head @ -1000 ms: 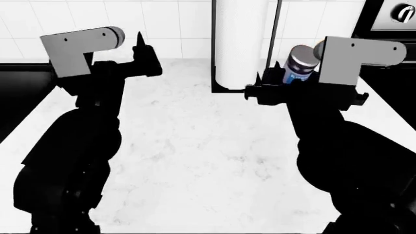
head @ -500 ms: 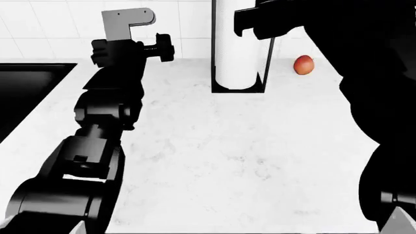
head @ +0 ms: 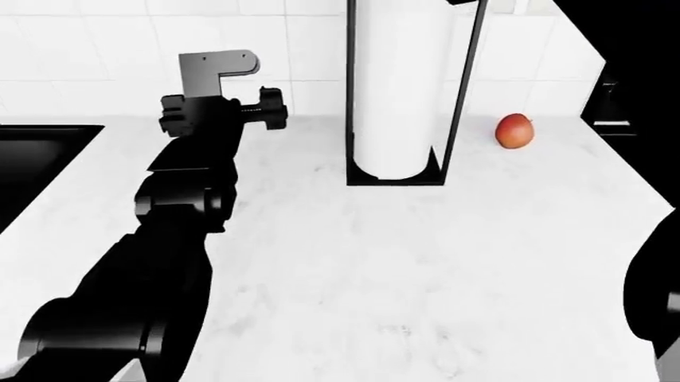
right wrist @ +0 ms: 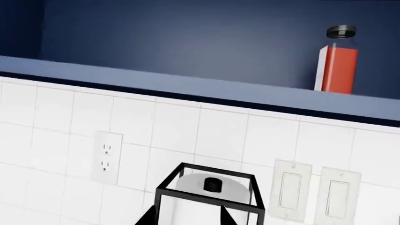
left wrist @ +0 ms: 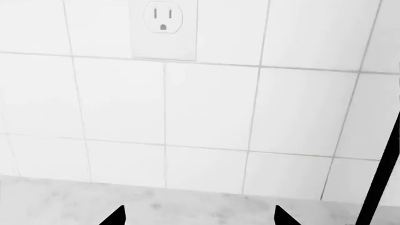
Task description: Pick the jam and canned food from the counter and place them in the cabinets closest to them.
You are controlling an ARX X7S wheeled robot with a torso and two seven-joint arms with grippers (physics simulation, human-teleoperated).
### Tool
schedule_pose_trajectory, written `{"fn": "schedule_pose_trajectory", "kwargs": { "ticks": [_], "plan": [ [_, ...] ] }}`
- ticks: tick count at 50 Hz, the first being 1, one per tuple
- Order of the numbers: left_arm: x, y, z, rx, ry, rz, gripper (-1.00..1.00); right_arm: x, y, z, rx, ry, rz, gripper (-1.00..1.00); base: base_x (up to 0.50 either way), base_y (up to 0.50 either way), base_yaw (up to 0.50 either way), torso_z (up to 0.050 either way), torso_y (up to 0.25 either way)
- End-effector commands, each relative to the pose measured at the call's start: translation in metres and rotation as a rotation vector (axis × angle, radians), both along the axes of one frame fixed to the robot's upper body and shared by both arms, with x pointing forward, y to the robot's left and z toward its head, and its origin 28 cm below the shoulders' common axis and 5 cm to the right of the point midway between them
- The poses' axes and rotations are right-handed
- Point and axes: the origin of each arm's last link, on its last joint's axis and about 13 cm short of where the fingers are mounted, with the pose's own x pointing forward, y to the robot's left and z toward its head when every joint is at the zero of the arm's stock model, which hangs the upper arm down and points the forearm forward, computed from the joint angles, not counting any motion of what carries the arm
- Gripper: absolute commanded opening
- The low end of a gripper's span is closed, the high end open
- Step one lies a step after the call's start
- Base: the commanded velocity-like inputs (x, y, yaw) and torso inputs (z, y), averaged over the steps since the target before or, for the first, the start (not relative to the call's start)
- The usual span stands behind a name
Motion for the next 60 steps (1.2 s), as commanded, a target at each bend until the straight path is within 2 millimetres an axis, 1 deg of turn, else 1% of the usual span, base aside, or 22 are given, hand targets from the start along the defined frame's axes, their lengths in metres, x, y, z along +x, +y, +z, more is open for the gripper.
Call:
{"fn": "schedule_pose_trajectory", "kwargs": {
  "ticks": [1,3,18,29,36,44,50,56,60],
  "plan": [
    [0.001,-0.002,0.005,0.005,0.000,-0.012,1.00,-0.003,-0.004,0.003,0.006,-0.022,-0.010,-1.00,0.50,0.00,0.00,0.000,0.000],
    [0.001,-0.003,0.008,0.010,-0.007,-0.025,1.00,-0.004,-0.004,0.003,0.006,-0.022,-0.010,-1.00,0.50,0.00,0.00,0.000,0.000],
    [0.001,-0.003,0.006,0.007,0.018,-0.040,1.00,-0.004,-0.003,0.003,0.003,-0.025,-0.008,-1.00,0.50,0.00,0.00,0.000,0.001],
    [0.001,-0.003,0.005,0.013,0.021,-0.038,1.00,-0.009,-0.004,0.003,0.012,-0.040,-0.006,-1.00,0.45,0.00,0.00,0.000,0.000],
    [0.001,-0.003,0.005,0.016,0.022,-0.036,1.00,-0.032,0.000,-0.004,0.030,-0.062,-0.024,-1.00,0.00,0.00,0.00,0.000,0.001],
    [0.000,-0.003,0.005,0.014,0.024,-0.034,1.00,-0.050,0.005,-0.016,0.038,-0.083,-0.037,-1.00,0.00,0.00,0.00,0.000,0.000],
    [0.000,-0.003,0.005,0.016,0.025,-0.034,1.00,-0.071,0.007,-0.014,0.040,-0.165,-0.055,-1.00,0.00,0.00,0.00,0.000,0.000],
    [0.000,-0.003,0.004,0.018,0.027,-0.031,1.00,-0.095,0.009,-0.005,0.027,-0.275,-0.055,-1.00,0.00,0.00,0.00,0.000,0.000],
    [0.000,-0.003,0.005,0.021,0.028,-0.030,1.00,-0.106,0.010,-0.001,0.035,-0.308,-0.053,-1.00,0.00,0.00,0.00,0.004,0.000]
  ]
}}
